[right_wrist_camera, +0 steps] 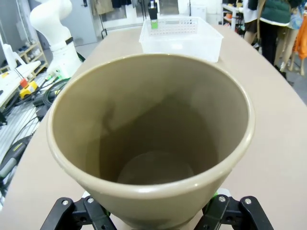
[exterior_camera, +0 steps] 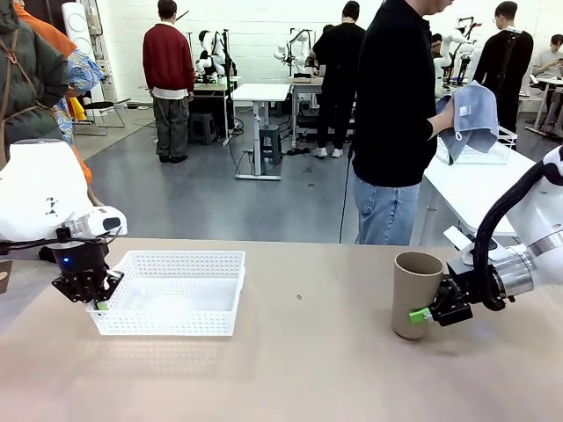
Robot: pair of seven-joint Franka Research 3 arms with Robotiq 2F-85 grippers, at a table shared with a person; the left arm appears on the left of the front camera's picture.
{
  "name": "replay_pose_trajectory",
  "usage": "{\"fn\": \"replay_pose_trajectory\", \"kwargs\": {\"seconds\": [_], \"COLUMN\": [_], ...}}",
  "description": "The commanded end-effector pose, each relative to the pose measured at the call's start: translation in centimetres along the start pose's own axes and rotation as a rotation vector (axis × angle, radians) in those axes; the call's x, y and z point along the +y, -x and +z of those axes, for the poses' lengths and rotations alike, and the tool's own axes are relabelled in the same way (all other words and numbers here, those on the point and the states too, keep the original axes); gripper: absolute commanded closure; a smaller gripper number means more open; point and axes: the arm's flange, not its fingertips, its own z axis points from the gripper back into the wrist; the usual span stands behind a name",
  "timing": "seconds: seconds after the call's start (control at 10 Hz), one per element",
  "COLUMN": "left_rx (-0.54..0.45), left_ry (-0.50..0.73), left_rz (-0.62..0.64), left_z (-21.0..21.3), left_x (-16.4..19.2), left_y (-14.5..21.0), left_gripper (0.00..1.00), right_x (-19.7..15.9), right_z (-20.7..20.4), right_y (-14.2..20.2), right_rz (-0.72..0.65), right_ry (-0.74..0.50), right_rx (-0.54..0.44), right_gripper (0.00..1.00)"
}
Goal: Clean and organize the cups into the basket.
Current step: Pick up the Organizing basket and move it to the center of the table, then pick up the Reusable plastic cup from the right side of the table and place it inside the Organizing basket.
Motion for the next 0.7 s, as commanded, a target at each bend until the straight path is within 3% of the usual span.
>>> {"fn": "replay_pose_trajectory", "kwargs": {"seconds": [0.0, 0.6], "left_rx": [0.003, -0.063], "left_ry": [0.022, -0.037], "left_rz": [-0.028, -0.047], "left_z": [0.0, -1.2], "left_x": [-3.2, -15.4], "left_y": [0.4, 1.9], "left_gripper": [1.00, 1.00], "right_x": [2.6, 6.4], "right_z": [2.0, 12.0], "right_y": [-4.9, -16.9], "right_rz": [0.008, 0.030], "right_ry": [0.056, 0.262], "right_rx": [-0.001, -0.065], "right_gripper": [0.78, 0.78]}}
